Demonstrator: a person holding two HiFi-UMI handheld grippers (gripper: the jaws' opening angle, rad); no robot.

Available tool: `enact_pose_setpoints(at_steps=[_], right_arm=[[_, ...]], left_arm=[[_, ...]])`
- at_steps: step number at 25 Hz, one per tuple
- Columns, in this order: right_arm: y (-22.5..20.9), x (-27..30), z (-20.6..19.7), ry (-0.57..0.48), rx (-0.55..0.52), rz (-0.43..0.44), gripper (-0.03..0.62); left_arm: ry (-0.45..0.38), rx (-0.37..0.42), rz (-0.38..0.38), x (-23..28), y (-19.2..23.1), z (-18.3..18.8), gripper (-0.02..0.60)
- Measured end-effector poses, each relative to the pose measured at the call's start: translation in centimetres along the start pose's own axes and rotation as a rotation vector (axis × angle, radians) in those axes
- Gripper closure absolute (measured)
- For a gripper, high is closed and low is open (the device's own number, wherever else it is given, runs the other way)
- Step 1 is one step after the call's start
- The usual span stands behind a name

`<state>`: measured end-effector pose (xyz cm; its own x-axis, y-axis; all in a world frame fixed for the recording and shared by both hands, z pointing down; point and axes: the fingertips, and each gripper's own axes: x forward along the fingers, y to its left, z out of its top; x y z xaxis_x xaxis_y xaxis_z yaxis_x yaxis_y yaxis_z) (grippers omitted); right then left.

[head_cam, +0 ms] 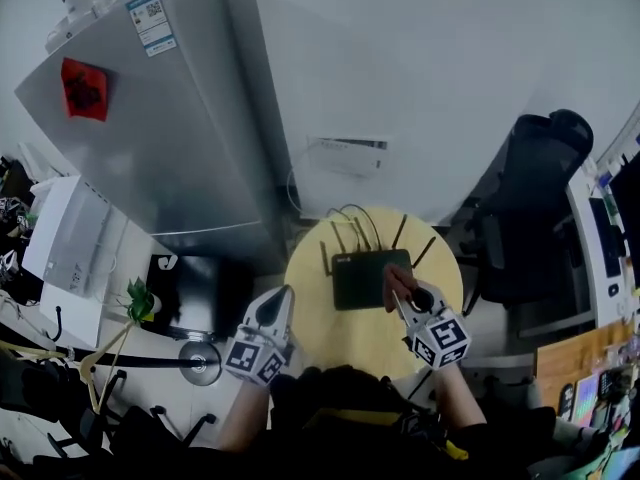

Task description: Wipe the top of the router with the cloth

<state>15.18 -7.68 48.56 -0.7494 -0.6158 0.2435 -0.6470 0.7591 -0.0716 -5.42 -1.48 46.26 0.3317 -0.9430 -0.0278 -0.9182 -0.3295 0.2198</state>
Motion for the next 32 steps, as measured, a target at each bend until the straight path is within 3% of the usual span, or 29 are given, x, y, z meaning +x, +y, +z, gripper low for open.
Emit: enact_pose_setpoints(at_steps=[6, 12, 16, 21, 26, 32], right_arm=[[2.2, 6.8, -2.5, 0.166, -0.164, 0.125, 0.534], [3.8, 13.5, -8.9, 0.458, -0.371, 0.338, 0.534], [3.6, 15.6, -13.1, 0.644, -0.529, 0.423, 0.534], [3.2, 17.1, -17.6, 0.812, -0.691, 0.463, 0.534], [2.8, 18.9, -19.6, 0.889, -0.763, 0.452, 0.534], [2.9, 20.3, -19.1, 0.916, -0.8, 0.386, 0.533]], left_arm=[[0.015, -0.003, -0.009, 0.6, 2.7, 0.2, 0.58], [0.063, -0.021, 0.007, -0.2, 5.2, -1.5, 0.58], [0.064, -0.036, 0.051, -0.8, 6.3, -1.4, 0.58], [0.048, -0.015, 0.124, -2.4, 7.8, -1.2, 0.58], [0.075, -0.037, 0.189, -4.6, 8.9, -2.3, 0.58], [0.075, -0.063, 0.23, -5.9, 10.0, -2.8, 0.58]])
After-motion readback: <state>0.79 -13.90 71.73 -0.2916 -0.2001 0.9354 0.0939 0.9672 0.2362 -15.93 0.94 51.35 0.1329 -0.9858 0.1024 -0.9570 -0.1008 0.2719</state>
